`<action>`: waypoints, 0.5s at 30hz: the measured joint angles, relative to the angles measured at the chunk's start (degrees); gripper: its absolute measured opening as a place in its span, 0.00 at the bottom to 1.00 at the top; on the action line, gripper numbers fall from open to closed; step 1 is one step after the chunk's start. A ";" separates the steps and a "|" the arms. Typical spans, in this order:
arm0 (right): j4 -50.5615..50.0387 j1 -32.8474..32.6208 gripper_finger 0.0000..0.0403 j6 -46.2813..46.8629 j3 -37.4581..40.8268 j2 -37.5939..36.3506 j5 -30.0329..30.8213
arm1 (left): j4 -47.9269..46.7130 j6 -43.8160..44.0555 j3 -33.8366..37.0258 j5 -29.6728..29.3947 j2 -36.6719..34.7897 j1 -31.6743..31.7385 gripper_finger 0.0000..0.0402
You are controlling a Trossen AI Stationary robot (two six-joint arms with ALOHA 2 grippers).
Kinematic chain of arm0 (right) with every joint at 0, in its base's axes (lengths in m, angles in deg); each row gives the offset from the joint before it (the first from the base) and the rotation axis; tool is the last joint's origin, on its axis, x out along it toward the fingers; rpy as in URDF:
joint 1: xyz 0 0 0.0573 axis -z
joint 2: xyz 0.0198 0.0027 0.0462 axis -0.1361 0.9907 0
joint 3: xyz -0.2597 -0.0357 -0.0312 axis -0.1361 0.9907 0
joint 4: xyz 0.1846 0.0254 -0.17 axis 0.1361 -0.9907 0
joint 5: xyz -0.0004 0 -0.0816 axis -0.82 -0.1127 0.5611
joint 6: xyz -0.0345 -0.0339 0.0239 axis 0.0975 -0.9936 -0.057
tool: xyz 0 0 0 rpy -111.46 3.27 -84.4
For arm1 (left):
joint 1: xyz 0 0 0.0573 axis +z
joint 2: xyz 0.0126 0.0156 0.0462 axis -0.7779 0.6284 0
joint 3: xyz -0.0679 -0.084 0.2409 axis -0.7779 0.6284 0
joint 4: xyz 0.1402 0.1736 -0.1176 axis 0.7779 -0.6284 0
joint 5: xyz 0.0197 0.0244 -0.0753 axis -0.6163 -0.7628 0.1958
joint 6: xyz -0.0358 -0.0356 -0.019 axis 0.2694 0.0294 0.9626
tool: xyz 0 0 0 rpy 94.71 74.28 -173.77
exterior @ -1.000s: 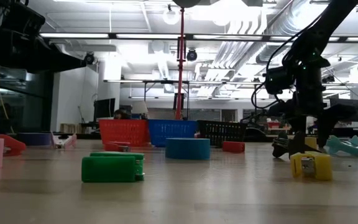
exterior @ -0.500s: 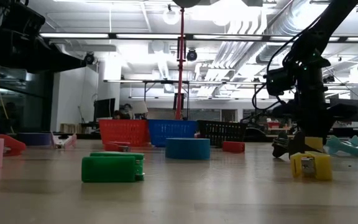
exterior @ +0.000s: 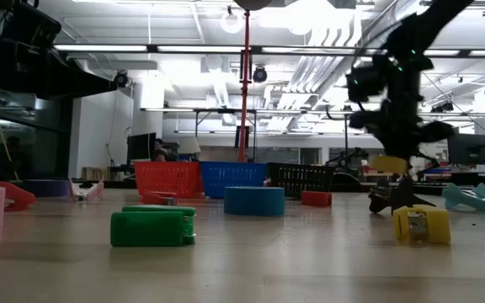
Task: Pick and place Stapler, Stapler remover, tape
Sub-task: Put the yellow tape into the black basket
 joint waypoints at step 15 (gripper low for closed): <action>-7.05 -3.67 0.08 -11.32 -27.59 16.67 0.78 | -0.02 -0.02 0.00 0.00 0.00 -0.01 0.45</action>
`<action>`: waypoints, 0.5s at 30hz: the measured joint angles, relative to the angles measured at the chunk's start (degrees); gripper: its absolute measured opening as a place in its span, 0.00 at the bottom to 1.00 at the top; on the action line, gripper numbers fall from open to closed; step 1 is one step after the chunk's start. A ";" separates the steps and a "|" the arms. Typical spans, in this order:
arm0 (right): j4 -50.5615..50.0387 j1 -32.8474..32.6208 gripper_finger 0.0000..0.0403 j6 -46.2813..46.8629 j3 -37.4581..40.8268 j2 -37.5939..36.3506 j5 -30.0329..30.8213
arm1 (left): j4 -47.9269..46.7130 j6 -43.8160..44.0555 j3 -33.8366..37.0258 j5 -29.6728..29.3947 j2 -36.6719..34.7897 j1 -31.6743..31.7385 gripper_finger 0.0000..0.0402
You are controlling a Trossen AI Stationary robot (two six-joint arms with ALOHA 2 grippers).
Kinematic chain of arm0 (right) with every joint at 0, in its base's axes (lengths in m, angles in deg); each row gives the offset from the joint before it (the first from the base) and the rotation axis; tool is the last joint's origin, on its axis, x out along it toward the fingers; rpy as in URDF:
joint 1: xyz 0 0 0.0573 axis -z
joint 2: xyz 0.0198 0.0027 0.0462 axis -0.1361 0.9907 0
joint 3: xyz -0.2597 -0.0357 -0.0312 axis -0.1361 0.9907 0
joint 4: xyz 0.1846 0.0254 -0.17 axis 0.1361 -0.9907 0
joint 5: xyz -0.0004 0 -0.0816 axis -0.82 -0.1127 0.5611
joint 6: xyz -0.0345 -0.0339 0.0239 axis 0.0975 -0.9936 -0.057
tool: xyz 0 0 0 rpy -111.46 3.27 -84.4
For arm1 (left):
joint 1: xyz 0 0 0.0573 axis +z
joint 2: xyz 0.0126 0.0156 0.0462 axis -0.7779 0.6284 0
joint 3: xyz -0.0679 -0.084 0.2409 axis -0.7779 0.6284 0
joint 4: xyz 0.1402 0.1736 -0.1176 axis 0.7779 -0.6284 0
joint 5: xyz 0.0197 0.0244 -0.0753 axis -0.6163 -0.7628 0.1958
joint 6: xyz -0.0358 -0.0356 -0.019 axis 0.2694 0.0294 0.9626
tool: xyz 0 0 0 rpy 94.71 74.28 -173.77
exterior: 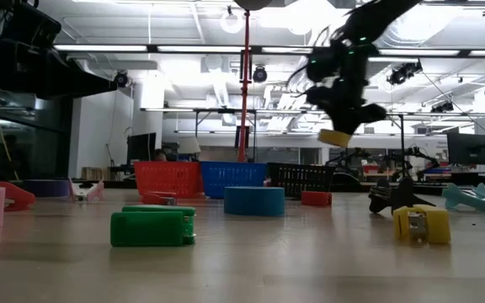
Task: Pick and place Stapler, Stapler remover, tape
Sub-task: Put the yellow tape into the black basket
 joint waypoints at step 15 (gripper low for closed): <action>-4.98 -7.64 0.08 8.68 -12.04 12.55 -3.65 | 0.00 0.00 0.00 0.00 0.00 0.02 0.45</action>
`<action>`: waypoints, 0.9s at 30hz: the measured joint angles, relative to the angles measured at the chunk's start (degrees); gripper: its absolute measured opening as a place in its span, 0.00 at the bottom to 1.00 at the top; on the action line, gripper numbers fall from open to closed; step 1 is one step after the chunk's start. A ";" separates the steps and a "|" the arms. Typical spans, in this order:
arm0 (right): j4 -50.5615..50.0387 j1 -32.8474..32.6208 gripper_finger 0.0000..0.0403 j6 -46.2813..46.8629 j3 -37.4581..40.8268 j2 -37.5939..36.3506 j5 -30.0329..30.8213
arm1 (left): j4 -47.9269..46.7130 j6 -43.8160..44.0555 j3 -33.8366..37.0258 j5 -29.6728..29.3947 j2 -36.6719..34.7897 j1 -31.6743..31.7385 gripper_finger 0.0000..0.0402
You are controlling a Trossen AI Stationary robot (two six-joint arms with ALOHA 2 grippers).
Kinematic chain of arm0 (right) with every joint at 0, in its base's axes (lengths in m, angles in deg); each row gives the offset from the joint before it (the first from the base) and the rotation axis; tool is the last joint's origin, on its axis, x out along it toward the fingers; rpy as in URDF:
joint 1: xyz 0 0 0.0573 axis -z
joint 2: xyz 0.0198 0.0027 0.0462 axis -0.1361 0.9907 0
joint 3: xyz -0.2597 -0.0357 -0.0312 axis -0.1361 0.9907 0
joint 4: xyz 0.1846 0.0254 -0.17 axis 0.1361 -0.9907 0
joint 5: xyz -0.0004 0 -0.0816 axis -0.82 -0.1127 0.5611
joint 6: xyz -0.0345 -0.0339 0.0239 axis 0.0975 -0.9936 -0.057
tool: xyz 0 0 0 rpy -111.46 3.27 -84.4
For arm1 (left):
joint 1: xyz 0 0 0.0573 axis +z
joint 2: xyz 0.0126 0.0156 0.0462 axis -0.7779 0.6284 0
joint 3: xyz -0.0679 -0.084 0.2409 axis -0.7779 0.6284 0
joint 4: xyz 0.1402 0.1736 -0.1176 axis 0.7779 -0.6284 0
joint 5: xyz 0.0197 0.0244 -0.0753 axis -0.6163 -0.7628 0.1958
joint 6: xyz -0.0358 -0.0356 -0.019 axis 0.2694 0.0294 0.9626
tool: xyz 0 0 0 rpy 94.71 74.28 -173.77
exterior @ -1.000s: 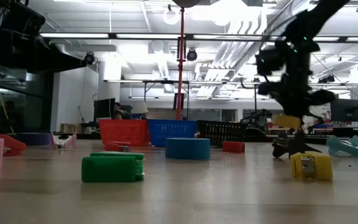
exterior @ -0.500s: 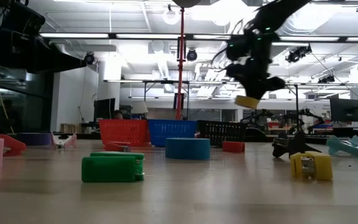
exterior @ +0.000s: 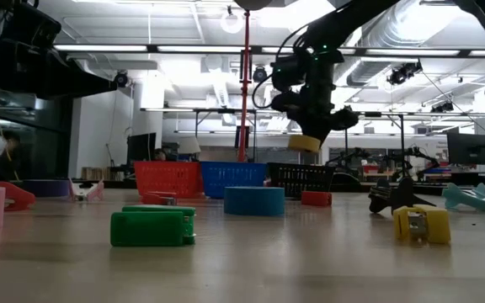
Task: Pick and place Stapler, Stapler remover, tape
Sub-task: Put the yellow tape into the black basket
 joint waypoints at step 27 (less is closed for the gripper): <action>8.85 -1.78 0.11 14.99 4.03 3.39 3.13 | 0.01 0.01 0.00 0.01 -0.01 -0.01 0.45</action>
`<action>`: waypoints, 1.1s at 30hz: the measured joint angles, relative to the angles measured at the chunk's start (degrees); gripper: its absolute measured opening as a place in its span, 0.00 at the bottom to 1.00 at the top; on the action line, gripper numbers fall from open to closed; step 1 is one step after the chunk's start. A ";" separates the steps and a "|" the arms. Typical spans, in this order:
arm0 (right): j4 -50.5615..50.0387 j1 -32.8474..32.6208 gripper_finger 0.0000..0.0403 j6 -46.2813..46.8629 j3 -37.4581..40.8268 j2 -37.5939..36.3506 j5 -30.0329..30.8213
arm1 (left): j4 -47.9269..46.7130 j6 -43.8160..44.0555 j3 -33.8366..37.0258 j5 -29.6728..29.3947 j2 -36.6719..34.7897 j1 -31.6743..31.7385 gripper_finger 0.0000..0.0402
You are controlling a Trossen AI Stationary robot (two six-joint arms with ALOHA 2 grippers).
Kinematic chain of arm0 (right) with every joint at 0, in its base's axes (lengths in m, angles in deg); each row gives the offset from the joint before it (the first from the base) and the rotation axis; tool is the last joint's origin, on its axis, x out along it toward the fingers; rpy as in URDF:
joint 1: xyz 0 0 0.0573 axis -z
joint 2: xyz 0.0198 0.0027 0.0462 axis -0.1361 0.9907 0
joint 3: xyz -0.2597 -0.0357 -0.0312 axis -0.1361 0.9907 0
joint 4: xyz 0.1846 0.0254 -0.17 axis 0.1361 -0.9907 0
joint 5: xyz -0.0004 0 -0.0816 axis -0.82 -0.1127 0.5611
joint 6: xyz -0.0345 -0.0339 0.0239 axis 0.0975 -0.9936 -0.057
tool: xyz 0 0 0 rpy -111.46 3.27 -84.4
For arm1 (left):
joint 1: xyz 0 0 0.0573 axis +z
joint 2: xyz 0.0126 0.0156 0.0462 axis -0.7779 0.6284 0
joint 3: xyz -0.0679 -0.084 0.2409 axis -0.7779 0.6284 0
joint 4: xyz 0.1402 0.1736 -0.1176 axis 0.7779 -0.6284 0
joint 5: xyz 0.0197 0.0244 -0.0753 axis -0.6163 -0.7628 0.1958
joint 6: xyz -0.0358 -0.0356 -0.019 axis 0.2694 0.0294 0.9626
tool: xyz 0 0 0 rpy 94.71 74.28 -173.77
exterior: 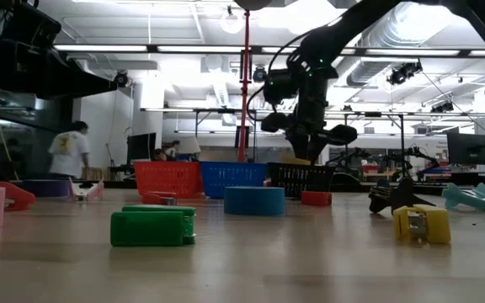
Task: Pick and place Stapler, Stapler remover, tape
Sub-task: Put the yellow tape into the black basket, then put the blue tape into the black basket
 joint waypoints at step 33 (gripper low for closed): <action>-0.54 0.06 0.43 -3.12 -2.18 -0.73 2.03 | 0.01 0.00 0.00 0.00 0.01 -0.01 0.45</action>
